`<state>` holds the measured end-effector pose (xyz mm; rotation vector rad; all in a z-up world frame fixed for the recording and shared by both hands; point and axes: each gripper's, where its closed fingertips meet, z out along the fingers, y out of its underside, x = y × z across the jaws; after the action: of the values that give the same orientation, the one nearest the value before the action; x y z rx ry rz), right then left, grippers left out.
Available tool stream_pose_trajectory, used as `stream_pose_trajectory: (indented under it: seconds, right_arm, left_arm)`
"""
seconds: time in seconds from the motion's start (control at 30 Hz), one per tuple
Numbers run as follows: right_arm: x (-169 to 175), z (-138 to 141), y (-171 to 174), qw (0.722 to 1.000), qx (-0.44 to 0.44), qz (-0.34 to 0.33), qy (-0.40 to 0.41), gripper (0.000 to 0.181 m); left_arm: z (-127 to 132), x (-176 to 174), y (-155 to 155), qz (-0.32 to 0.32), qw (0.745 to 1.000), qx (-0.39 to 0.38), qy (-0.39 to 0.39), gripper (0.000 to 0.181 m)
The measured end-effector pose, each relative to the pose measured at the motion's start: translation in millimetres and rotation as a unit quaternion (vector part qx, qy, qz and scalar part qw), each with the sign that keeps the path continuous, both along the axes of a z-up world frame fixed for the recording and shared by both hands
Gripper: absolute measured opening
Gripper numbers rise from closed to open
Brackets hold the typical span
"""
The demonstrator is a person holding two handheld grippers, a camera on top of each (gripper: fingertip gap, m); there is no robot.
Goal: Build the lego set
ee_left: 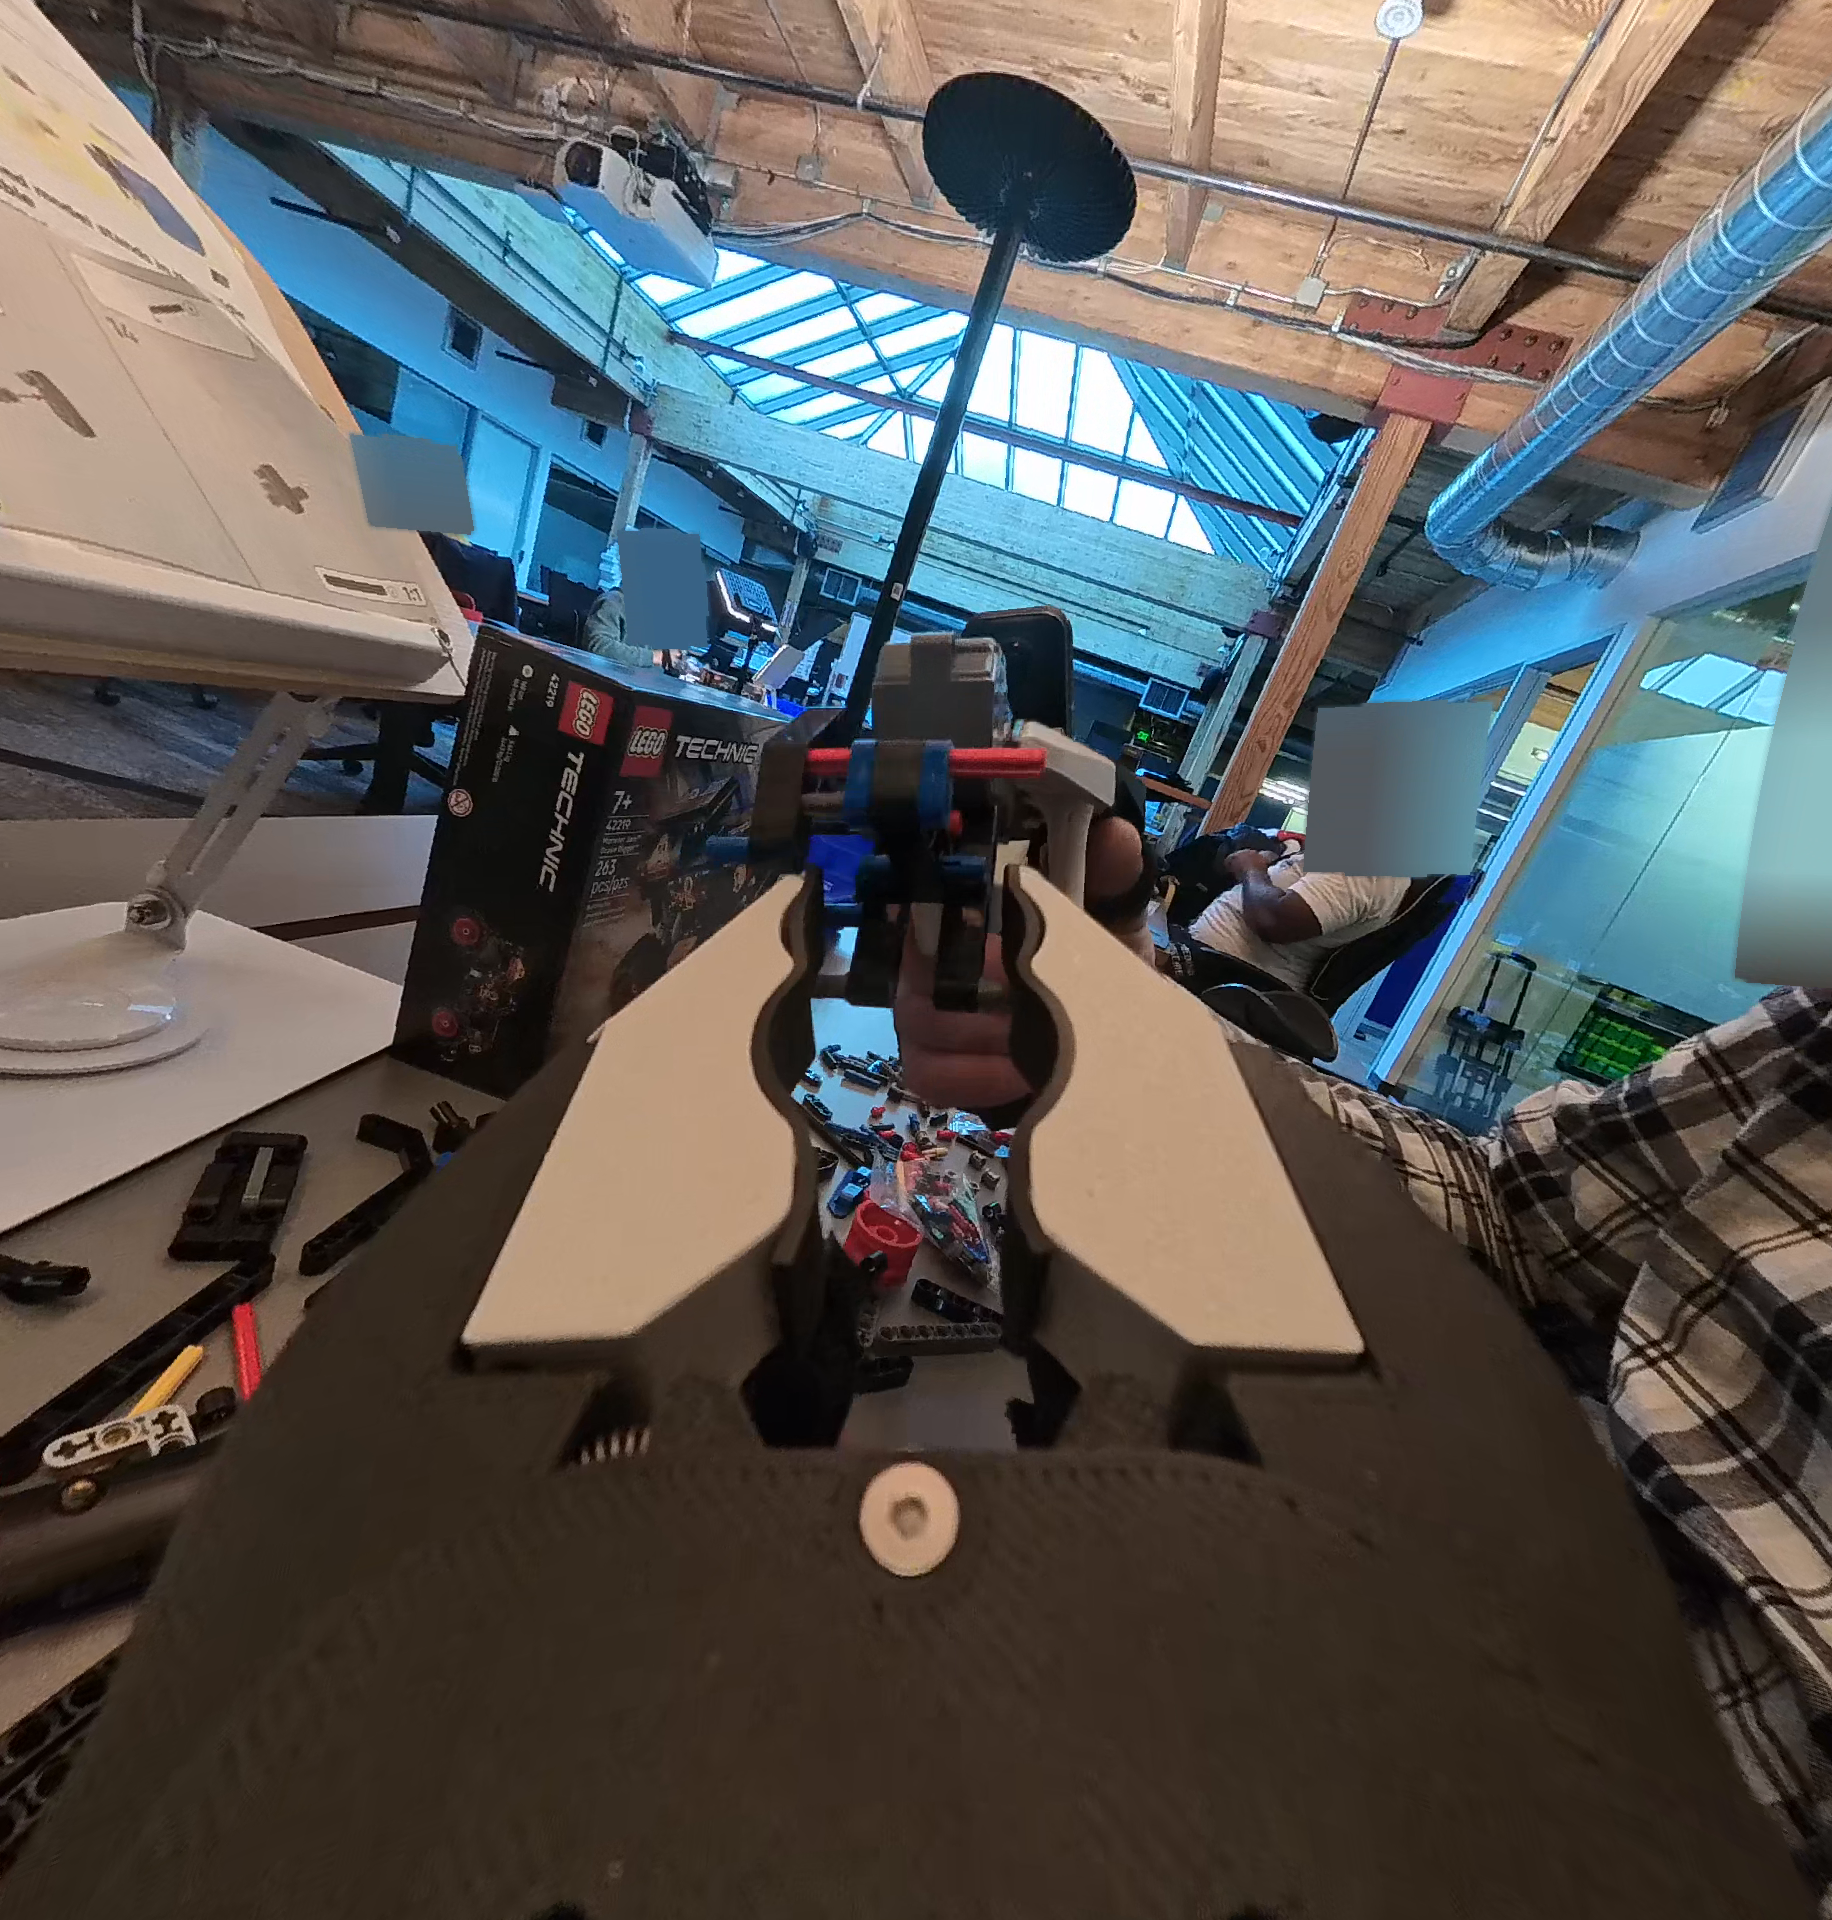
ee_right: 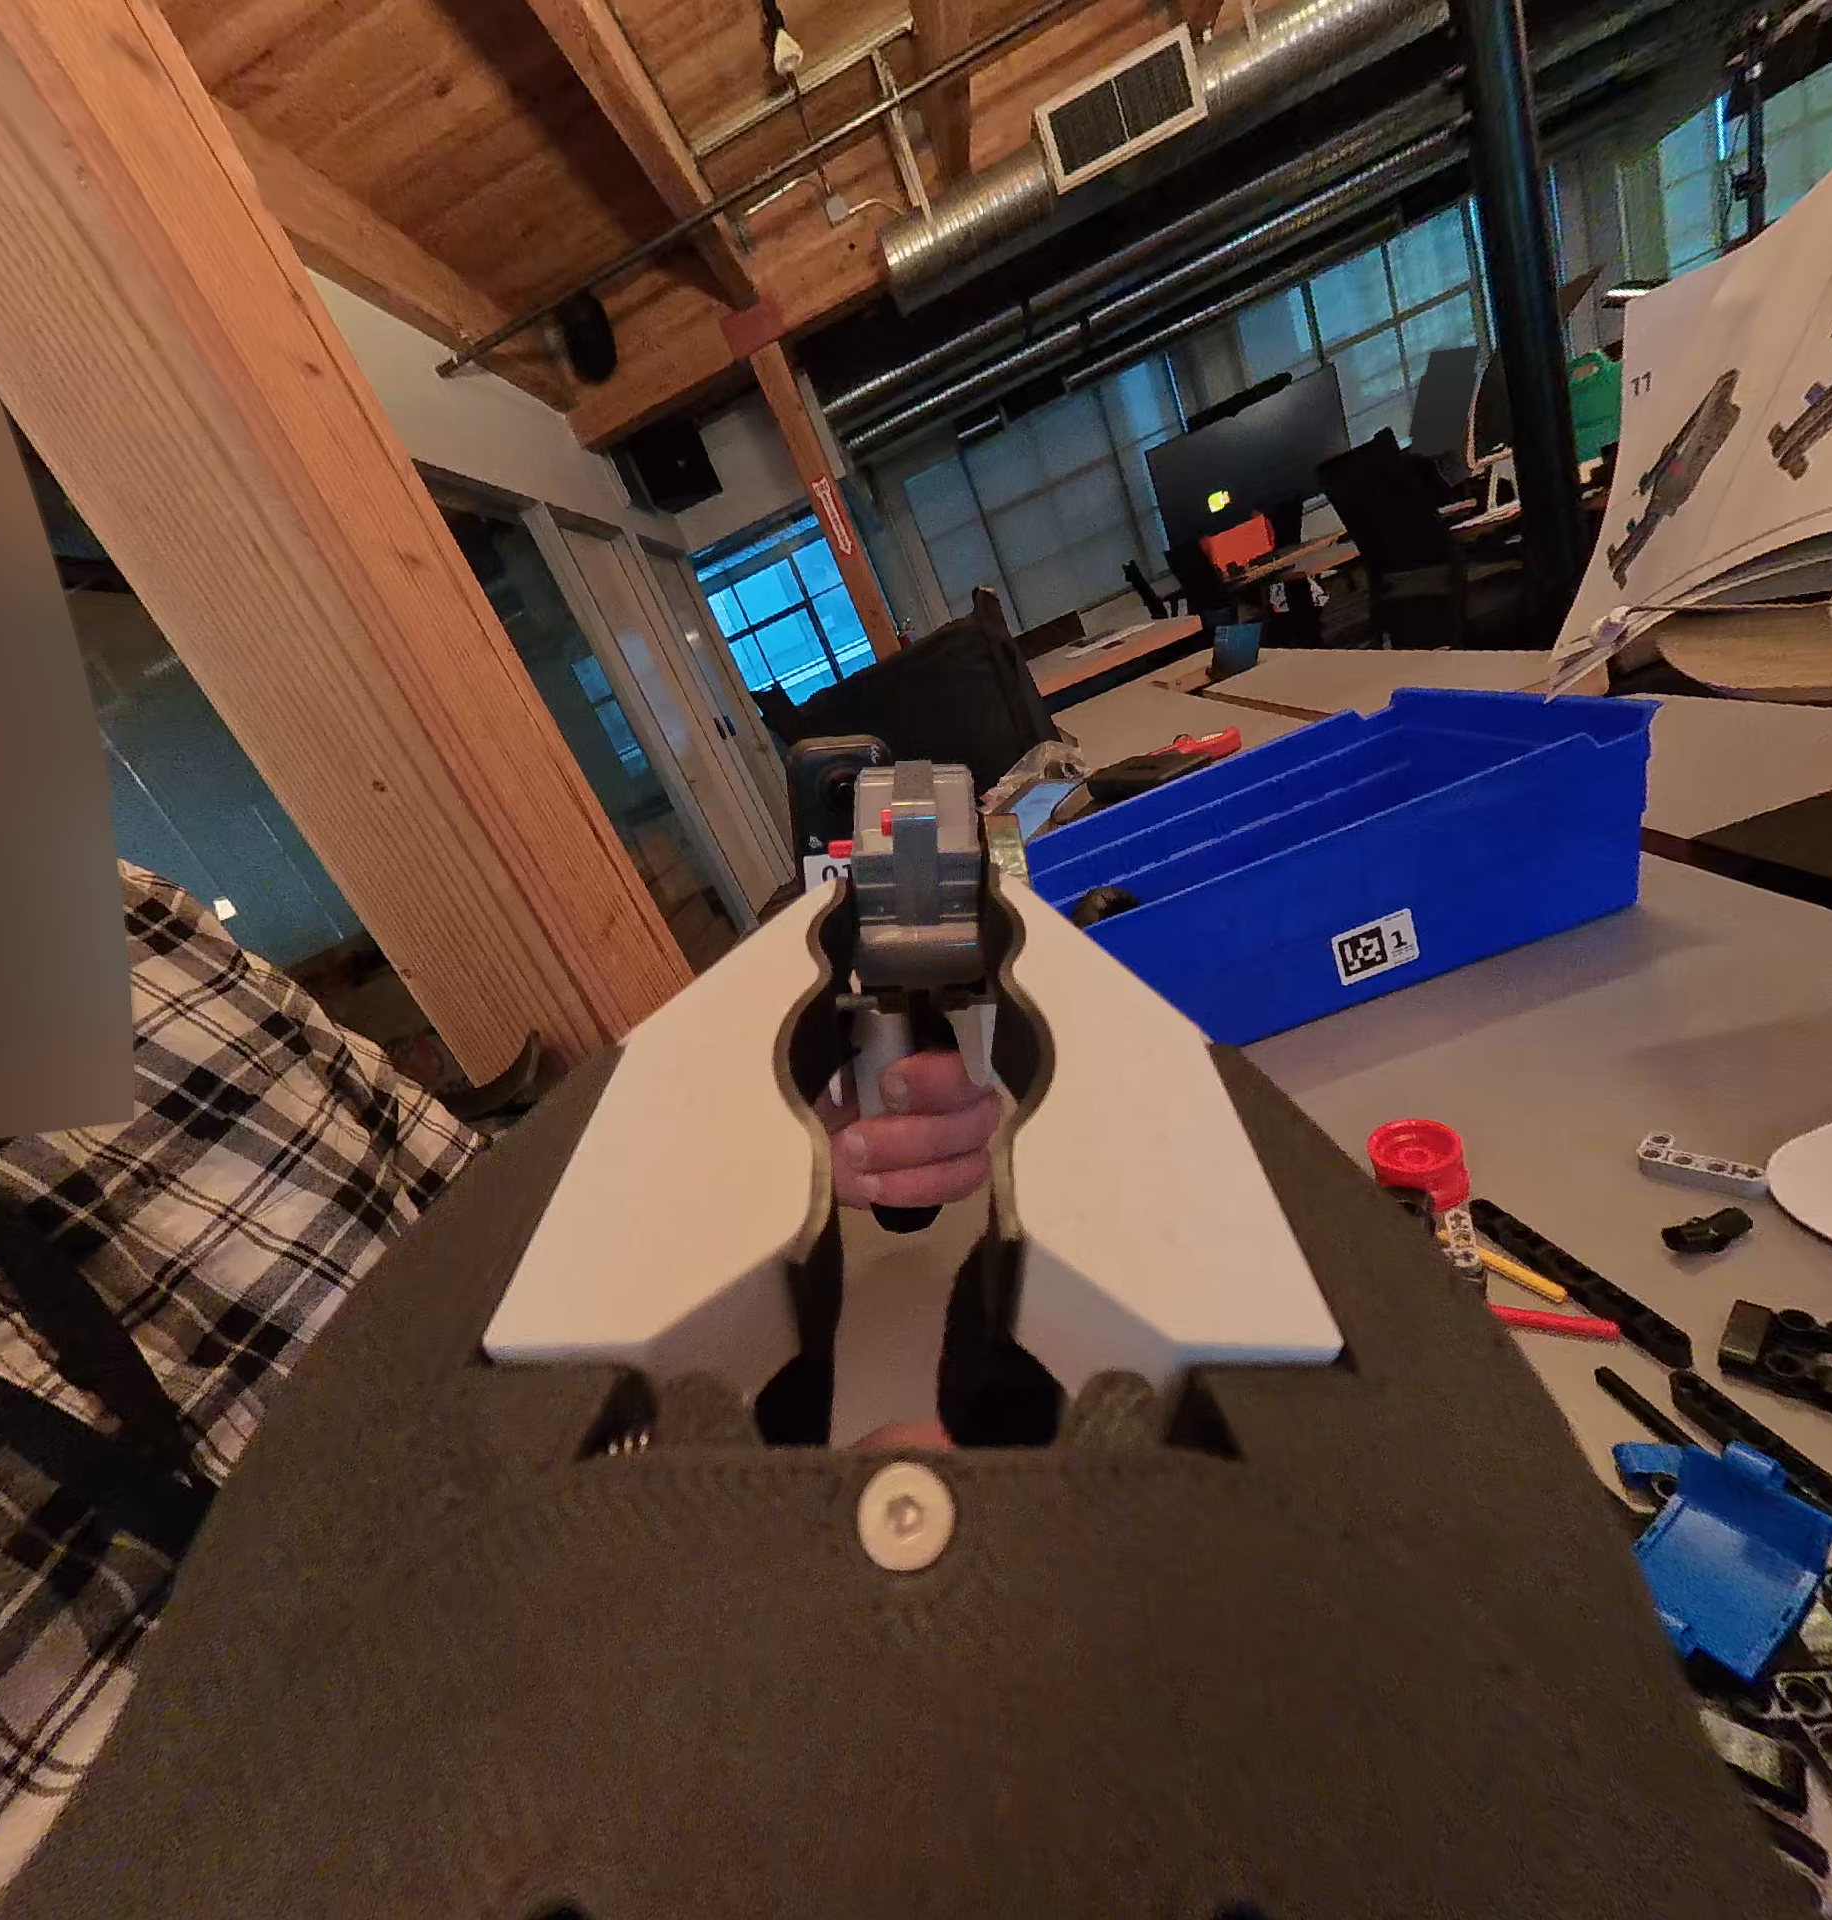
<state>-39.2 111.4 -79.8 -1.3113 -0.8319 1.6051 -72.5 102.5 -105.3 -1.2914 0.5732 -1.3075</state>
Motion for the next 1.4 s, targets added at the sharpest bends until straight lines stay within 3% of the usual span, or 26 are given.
stream_pose_trajectory:
  seconds: [0.3,0.57,0.7,0.8,0.9,0.97,1.07,1.23,1.4]
  right_arm:
    - [0.4,0.2,1.2,1.000,-0.008,0.000,0.005,0.022]
    - [-9.9,-17.8,-8.0,0.996,0.055,-0.009,-0.076,0.023]
    - [-17.4,-21.0,-14.1,0.990,0.091,-0.017,-0.107,0.038]
    - [-20.4,-27.0,-13.5,0.985,0.114,-0.030,-0.129,0.026]
    - [-19.5,-21.3,-14.3,0.989,0.099,-0.024,-0.103,0.025]
    - [-16.5,-14.7,-14.0,0.995,0.072,-0.013,-0.064,0.025]
    - [-9.6,-8.4,-13.1,0.999,0.049,-0.002,-0.017,0.025]
    - [5.3,6.6,-15.2,0.998,0.044,0.013,0.051,0.025]
    - [10.3,11.8,-21.7,0.995,0.057,0.036,0.072,0.024]
  left_arm:
    - [-0.9,-1.5,1.1,0.007,1.000,0.000,0.004,0.030]
    - [-1.4,-2.8,-1.2,0.016,1.000,0.013,0.020,0.021]
    - [-2.5,1.4,-3.8,0.023,0.999,0.026,0.042,0.021]
    - [-1.5,-1.2,-5.0,0.029,0.998,0.034,0.049,0.021]
    - [3.2,-1.5,-6.3,0.040,0.997,0.043,0.046,0.023]
    - [9.0,-2.3,-8.8,0.039,0.997,0.048,0.035,0.042]
    - [16.1,-11.4,-7.1,0.056,0.997,0.052,0.018,0.053]
    - [24.2,-23.6,-8.1,0.063,0.996,0.059,-0.002,0.055]
    - [19.2,-14.0,-13.9,0.029,0.998,0.055,0.009,0.056]
